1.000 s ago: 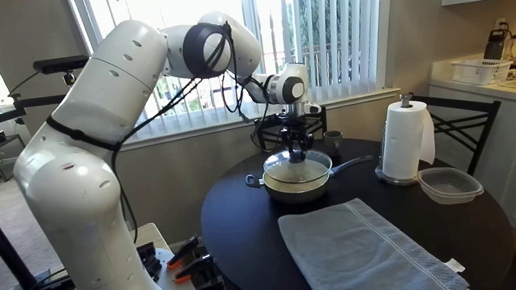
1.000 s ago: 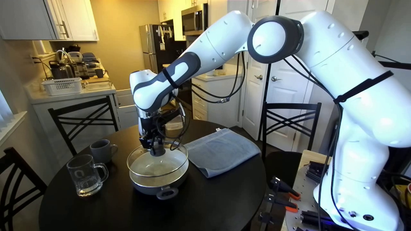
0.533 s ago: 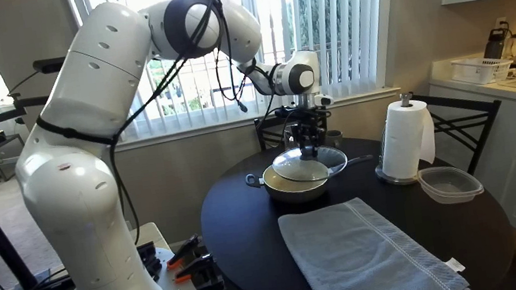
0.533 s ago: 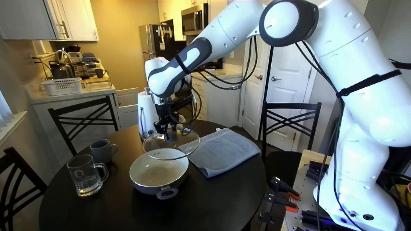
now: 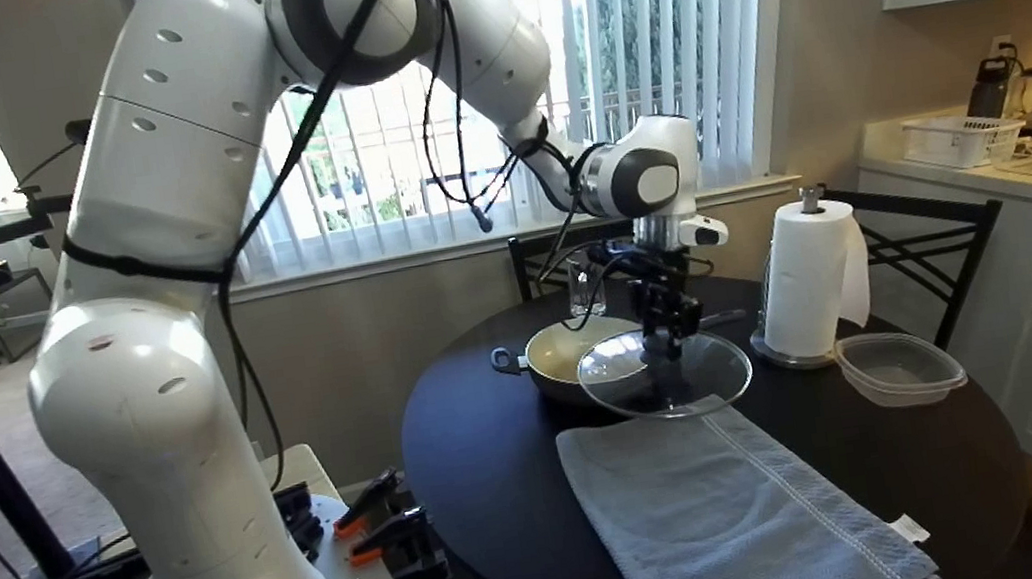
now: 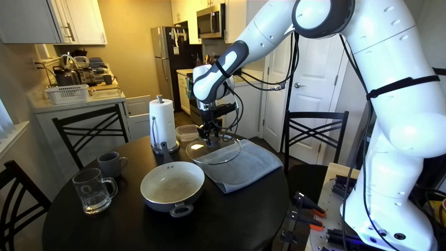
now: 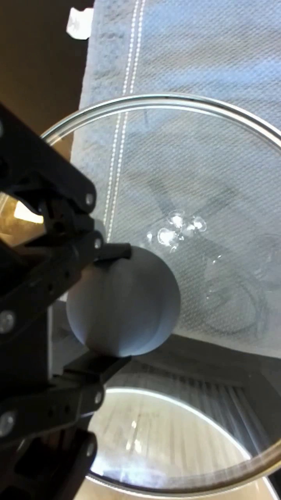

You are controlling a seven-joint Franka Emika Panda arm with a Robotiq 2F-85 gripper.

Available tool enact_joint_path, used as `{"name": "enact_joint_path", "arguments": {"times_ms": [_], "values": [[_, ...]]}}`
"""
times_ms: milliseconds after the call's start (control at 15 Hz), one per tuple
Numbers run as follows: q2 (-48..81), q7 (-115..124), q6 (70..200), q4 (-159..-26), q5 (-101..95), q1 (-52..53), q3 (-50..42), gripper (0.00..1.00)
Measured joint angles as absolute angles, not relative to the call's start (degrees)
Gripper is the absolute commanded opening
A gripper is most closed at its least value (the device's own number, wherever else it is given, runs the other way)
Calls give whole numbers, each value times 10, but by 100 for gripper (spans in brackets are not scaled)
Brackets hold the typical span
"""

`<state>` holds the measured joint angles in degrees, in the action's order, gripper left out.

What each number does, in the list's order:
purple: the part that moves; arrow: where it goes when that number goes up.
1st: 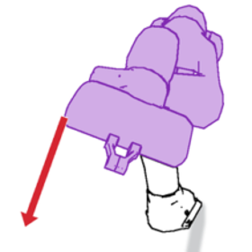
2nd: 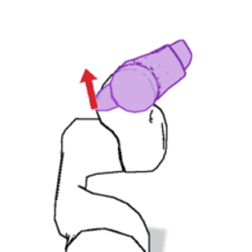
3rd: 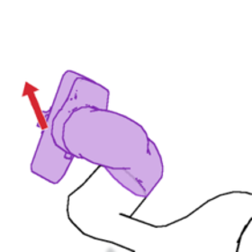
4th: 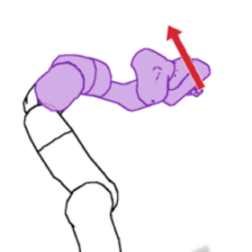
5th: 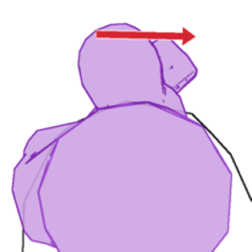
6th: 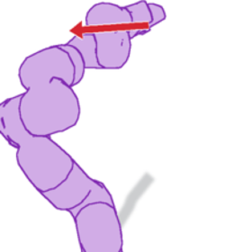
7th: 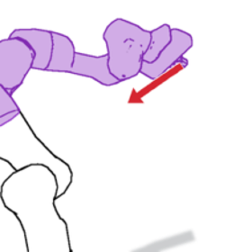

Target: Pick up the clear pan lid and put it on the blue towel

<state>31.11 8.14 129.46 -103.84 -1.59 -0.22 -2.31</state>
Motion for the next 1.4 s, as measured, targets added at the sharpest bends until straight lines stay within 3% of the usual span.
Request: {"name": "enact_joint_path", "arguments": {"times_ms": [533, 600, 933, 1400], "values": [[315, 77, 1359, -1142, 47, -65, -27, 33], [316, 77, 1361, -1150, 50, -66, -27, 83], [313, 78, 1362, -1163, 55, -66, -28, 100], [290, 83, 1362, -1162, 54, -48, -31, 100]]}}
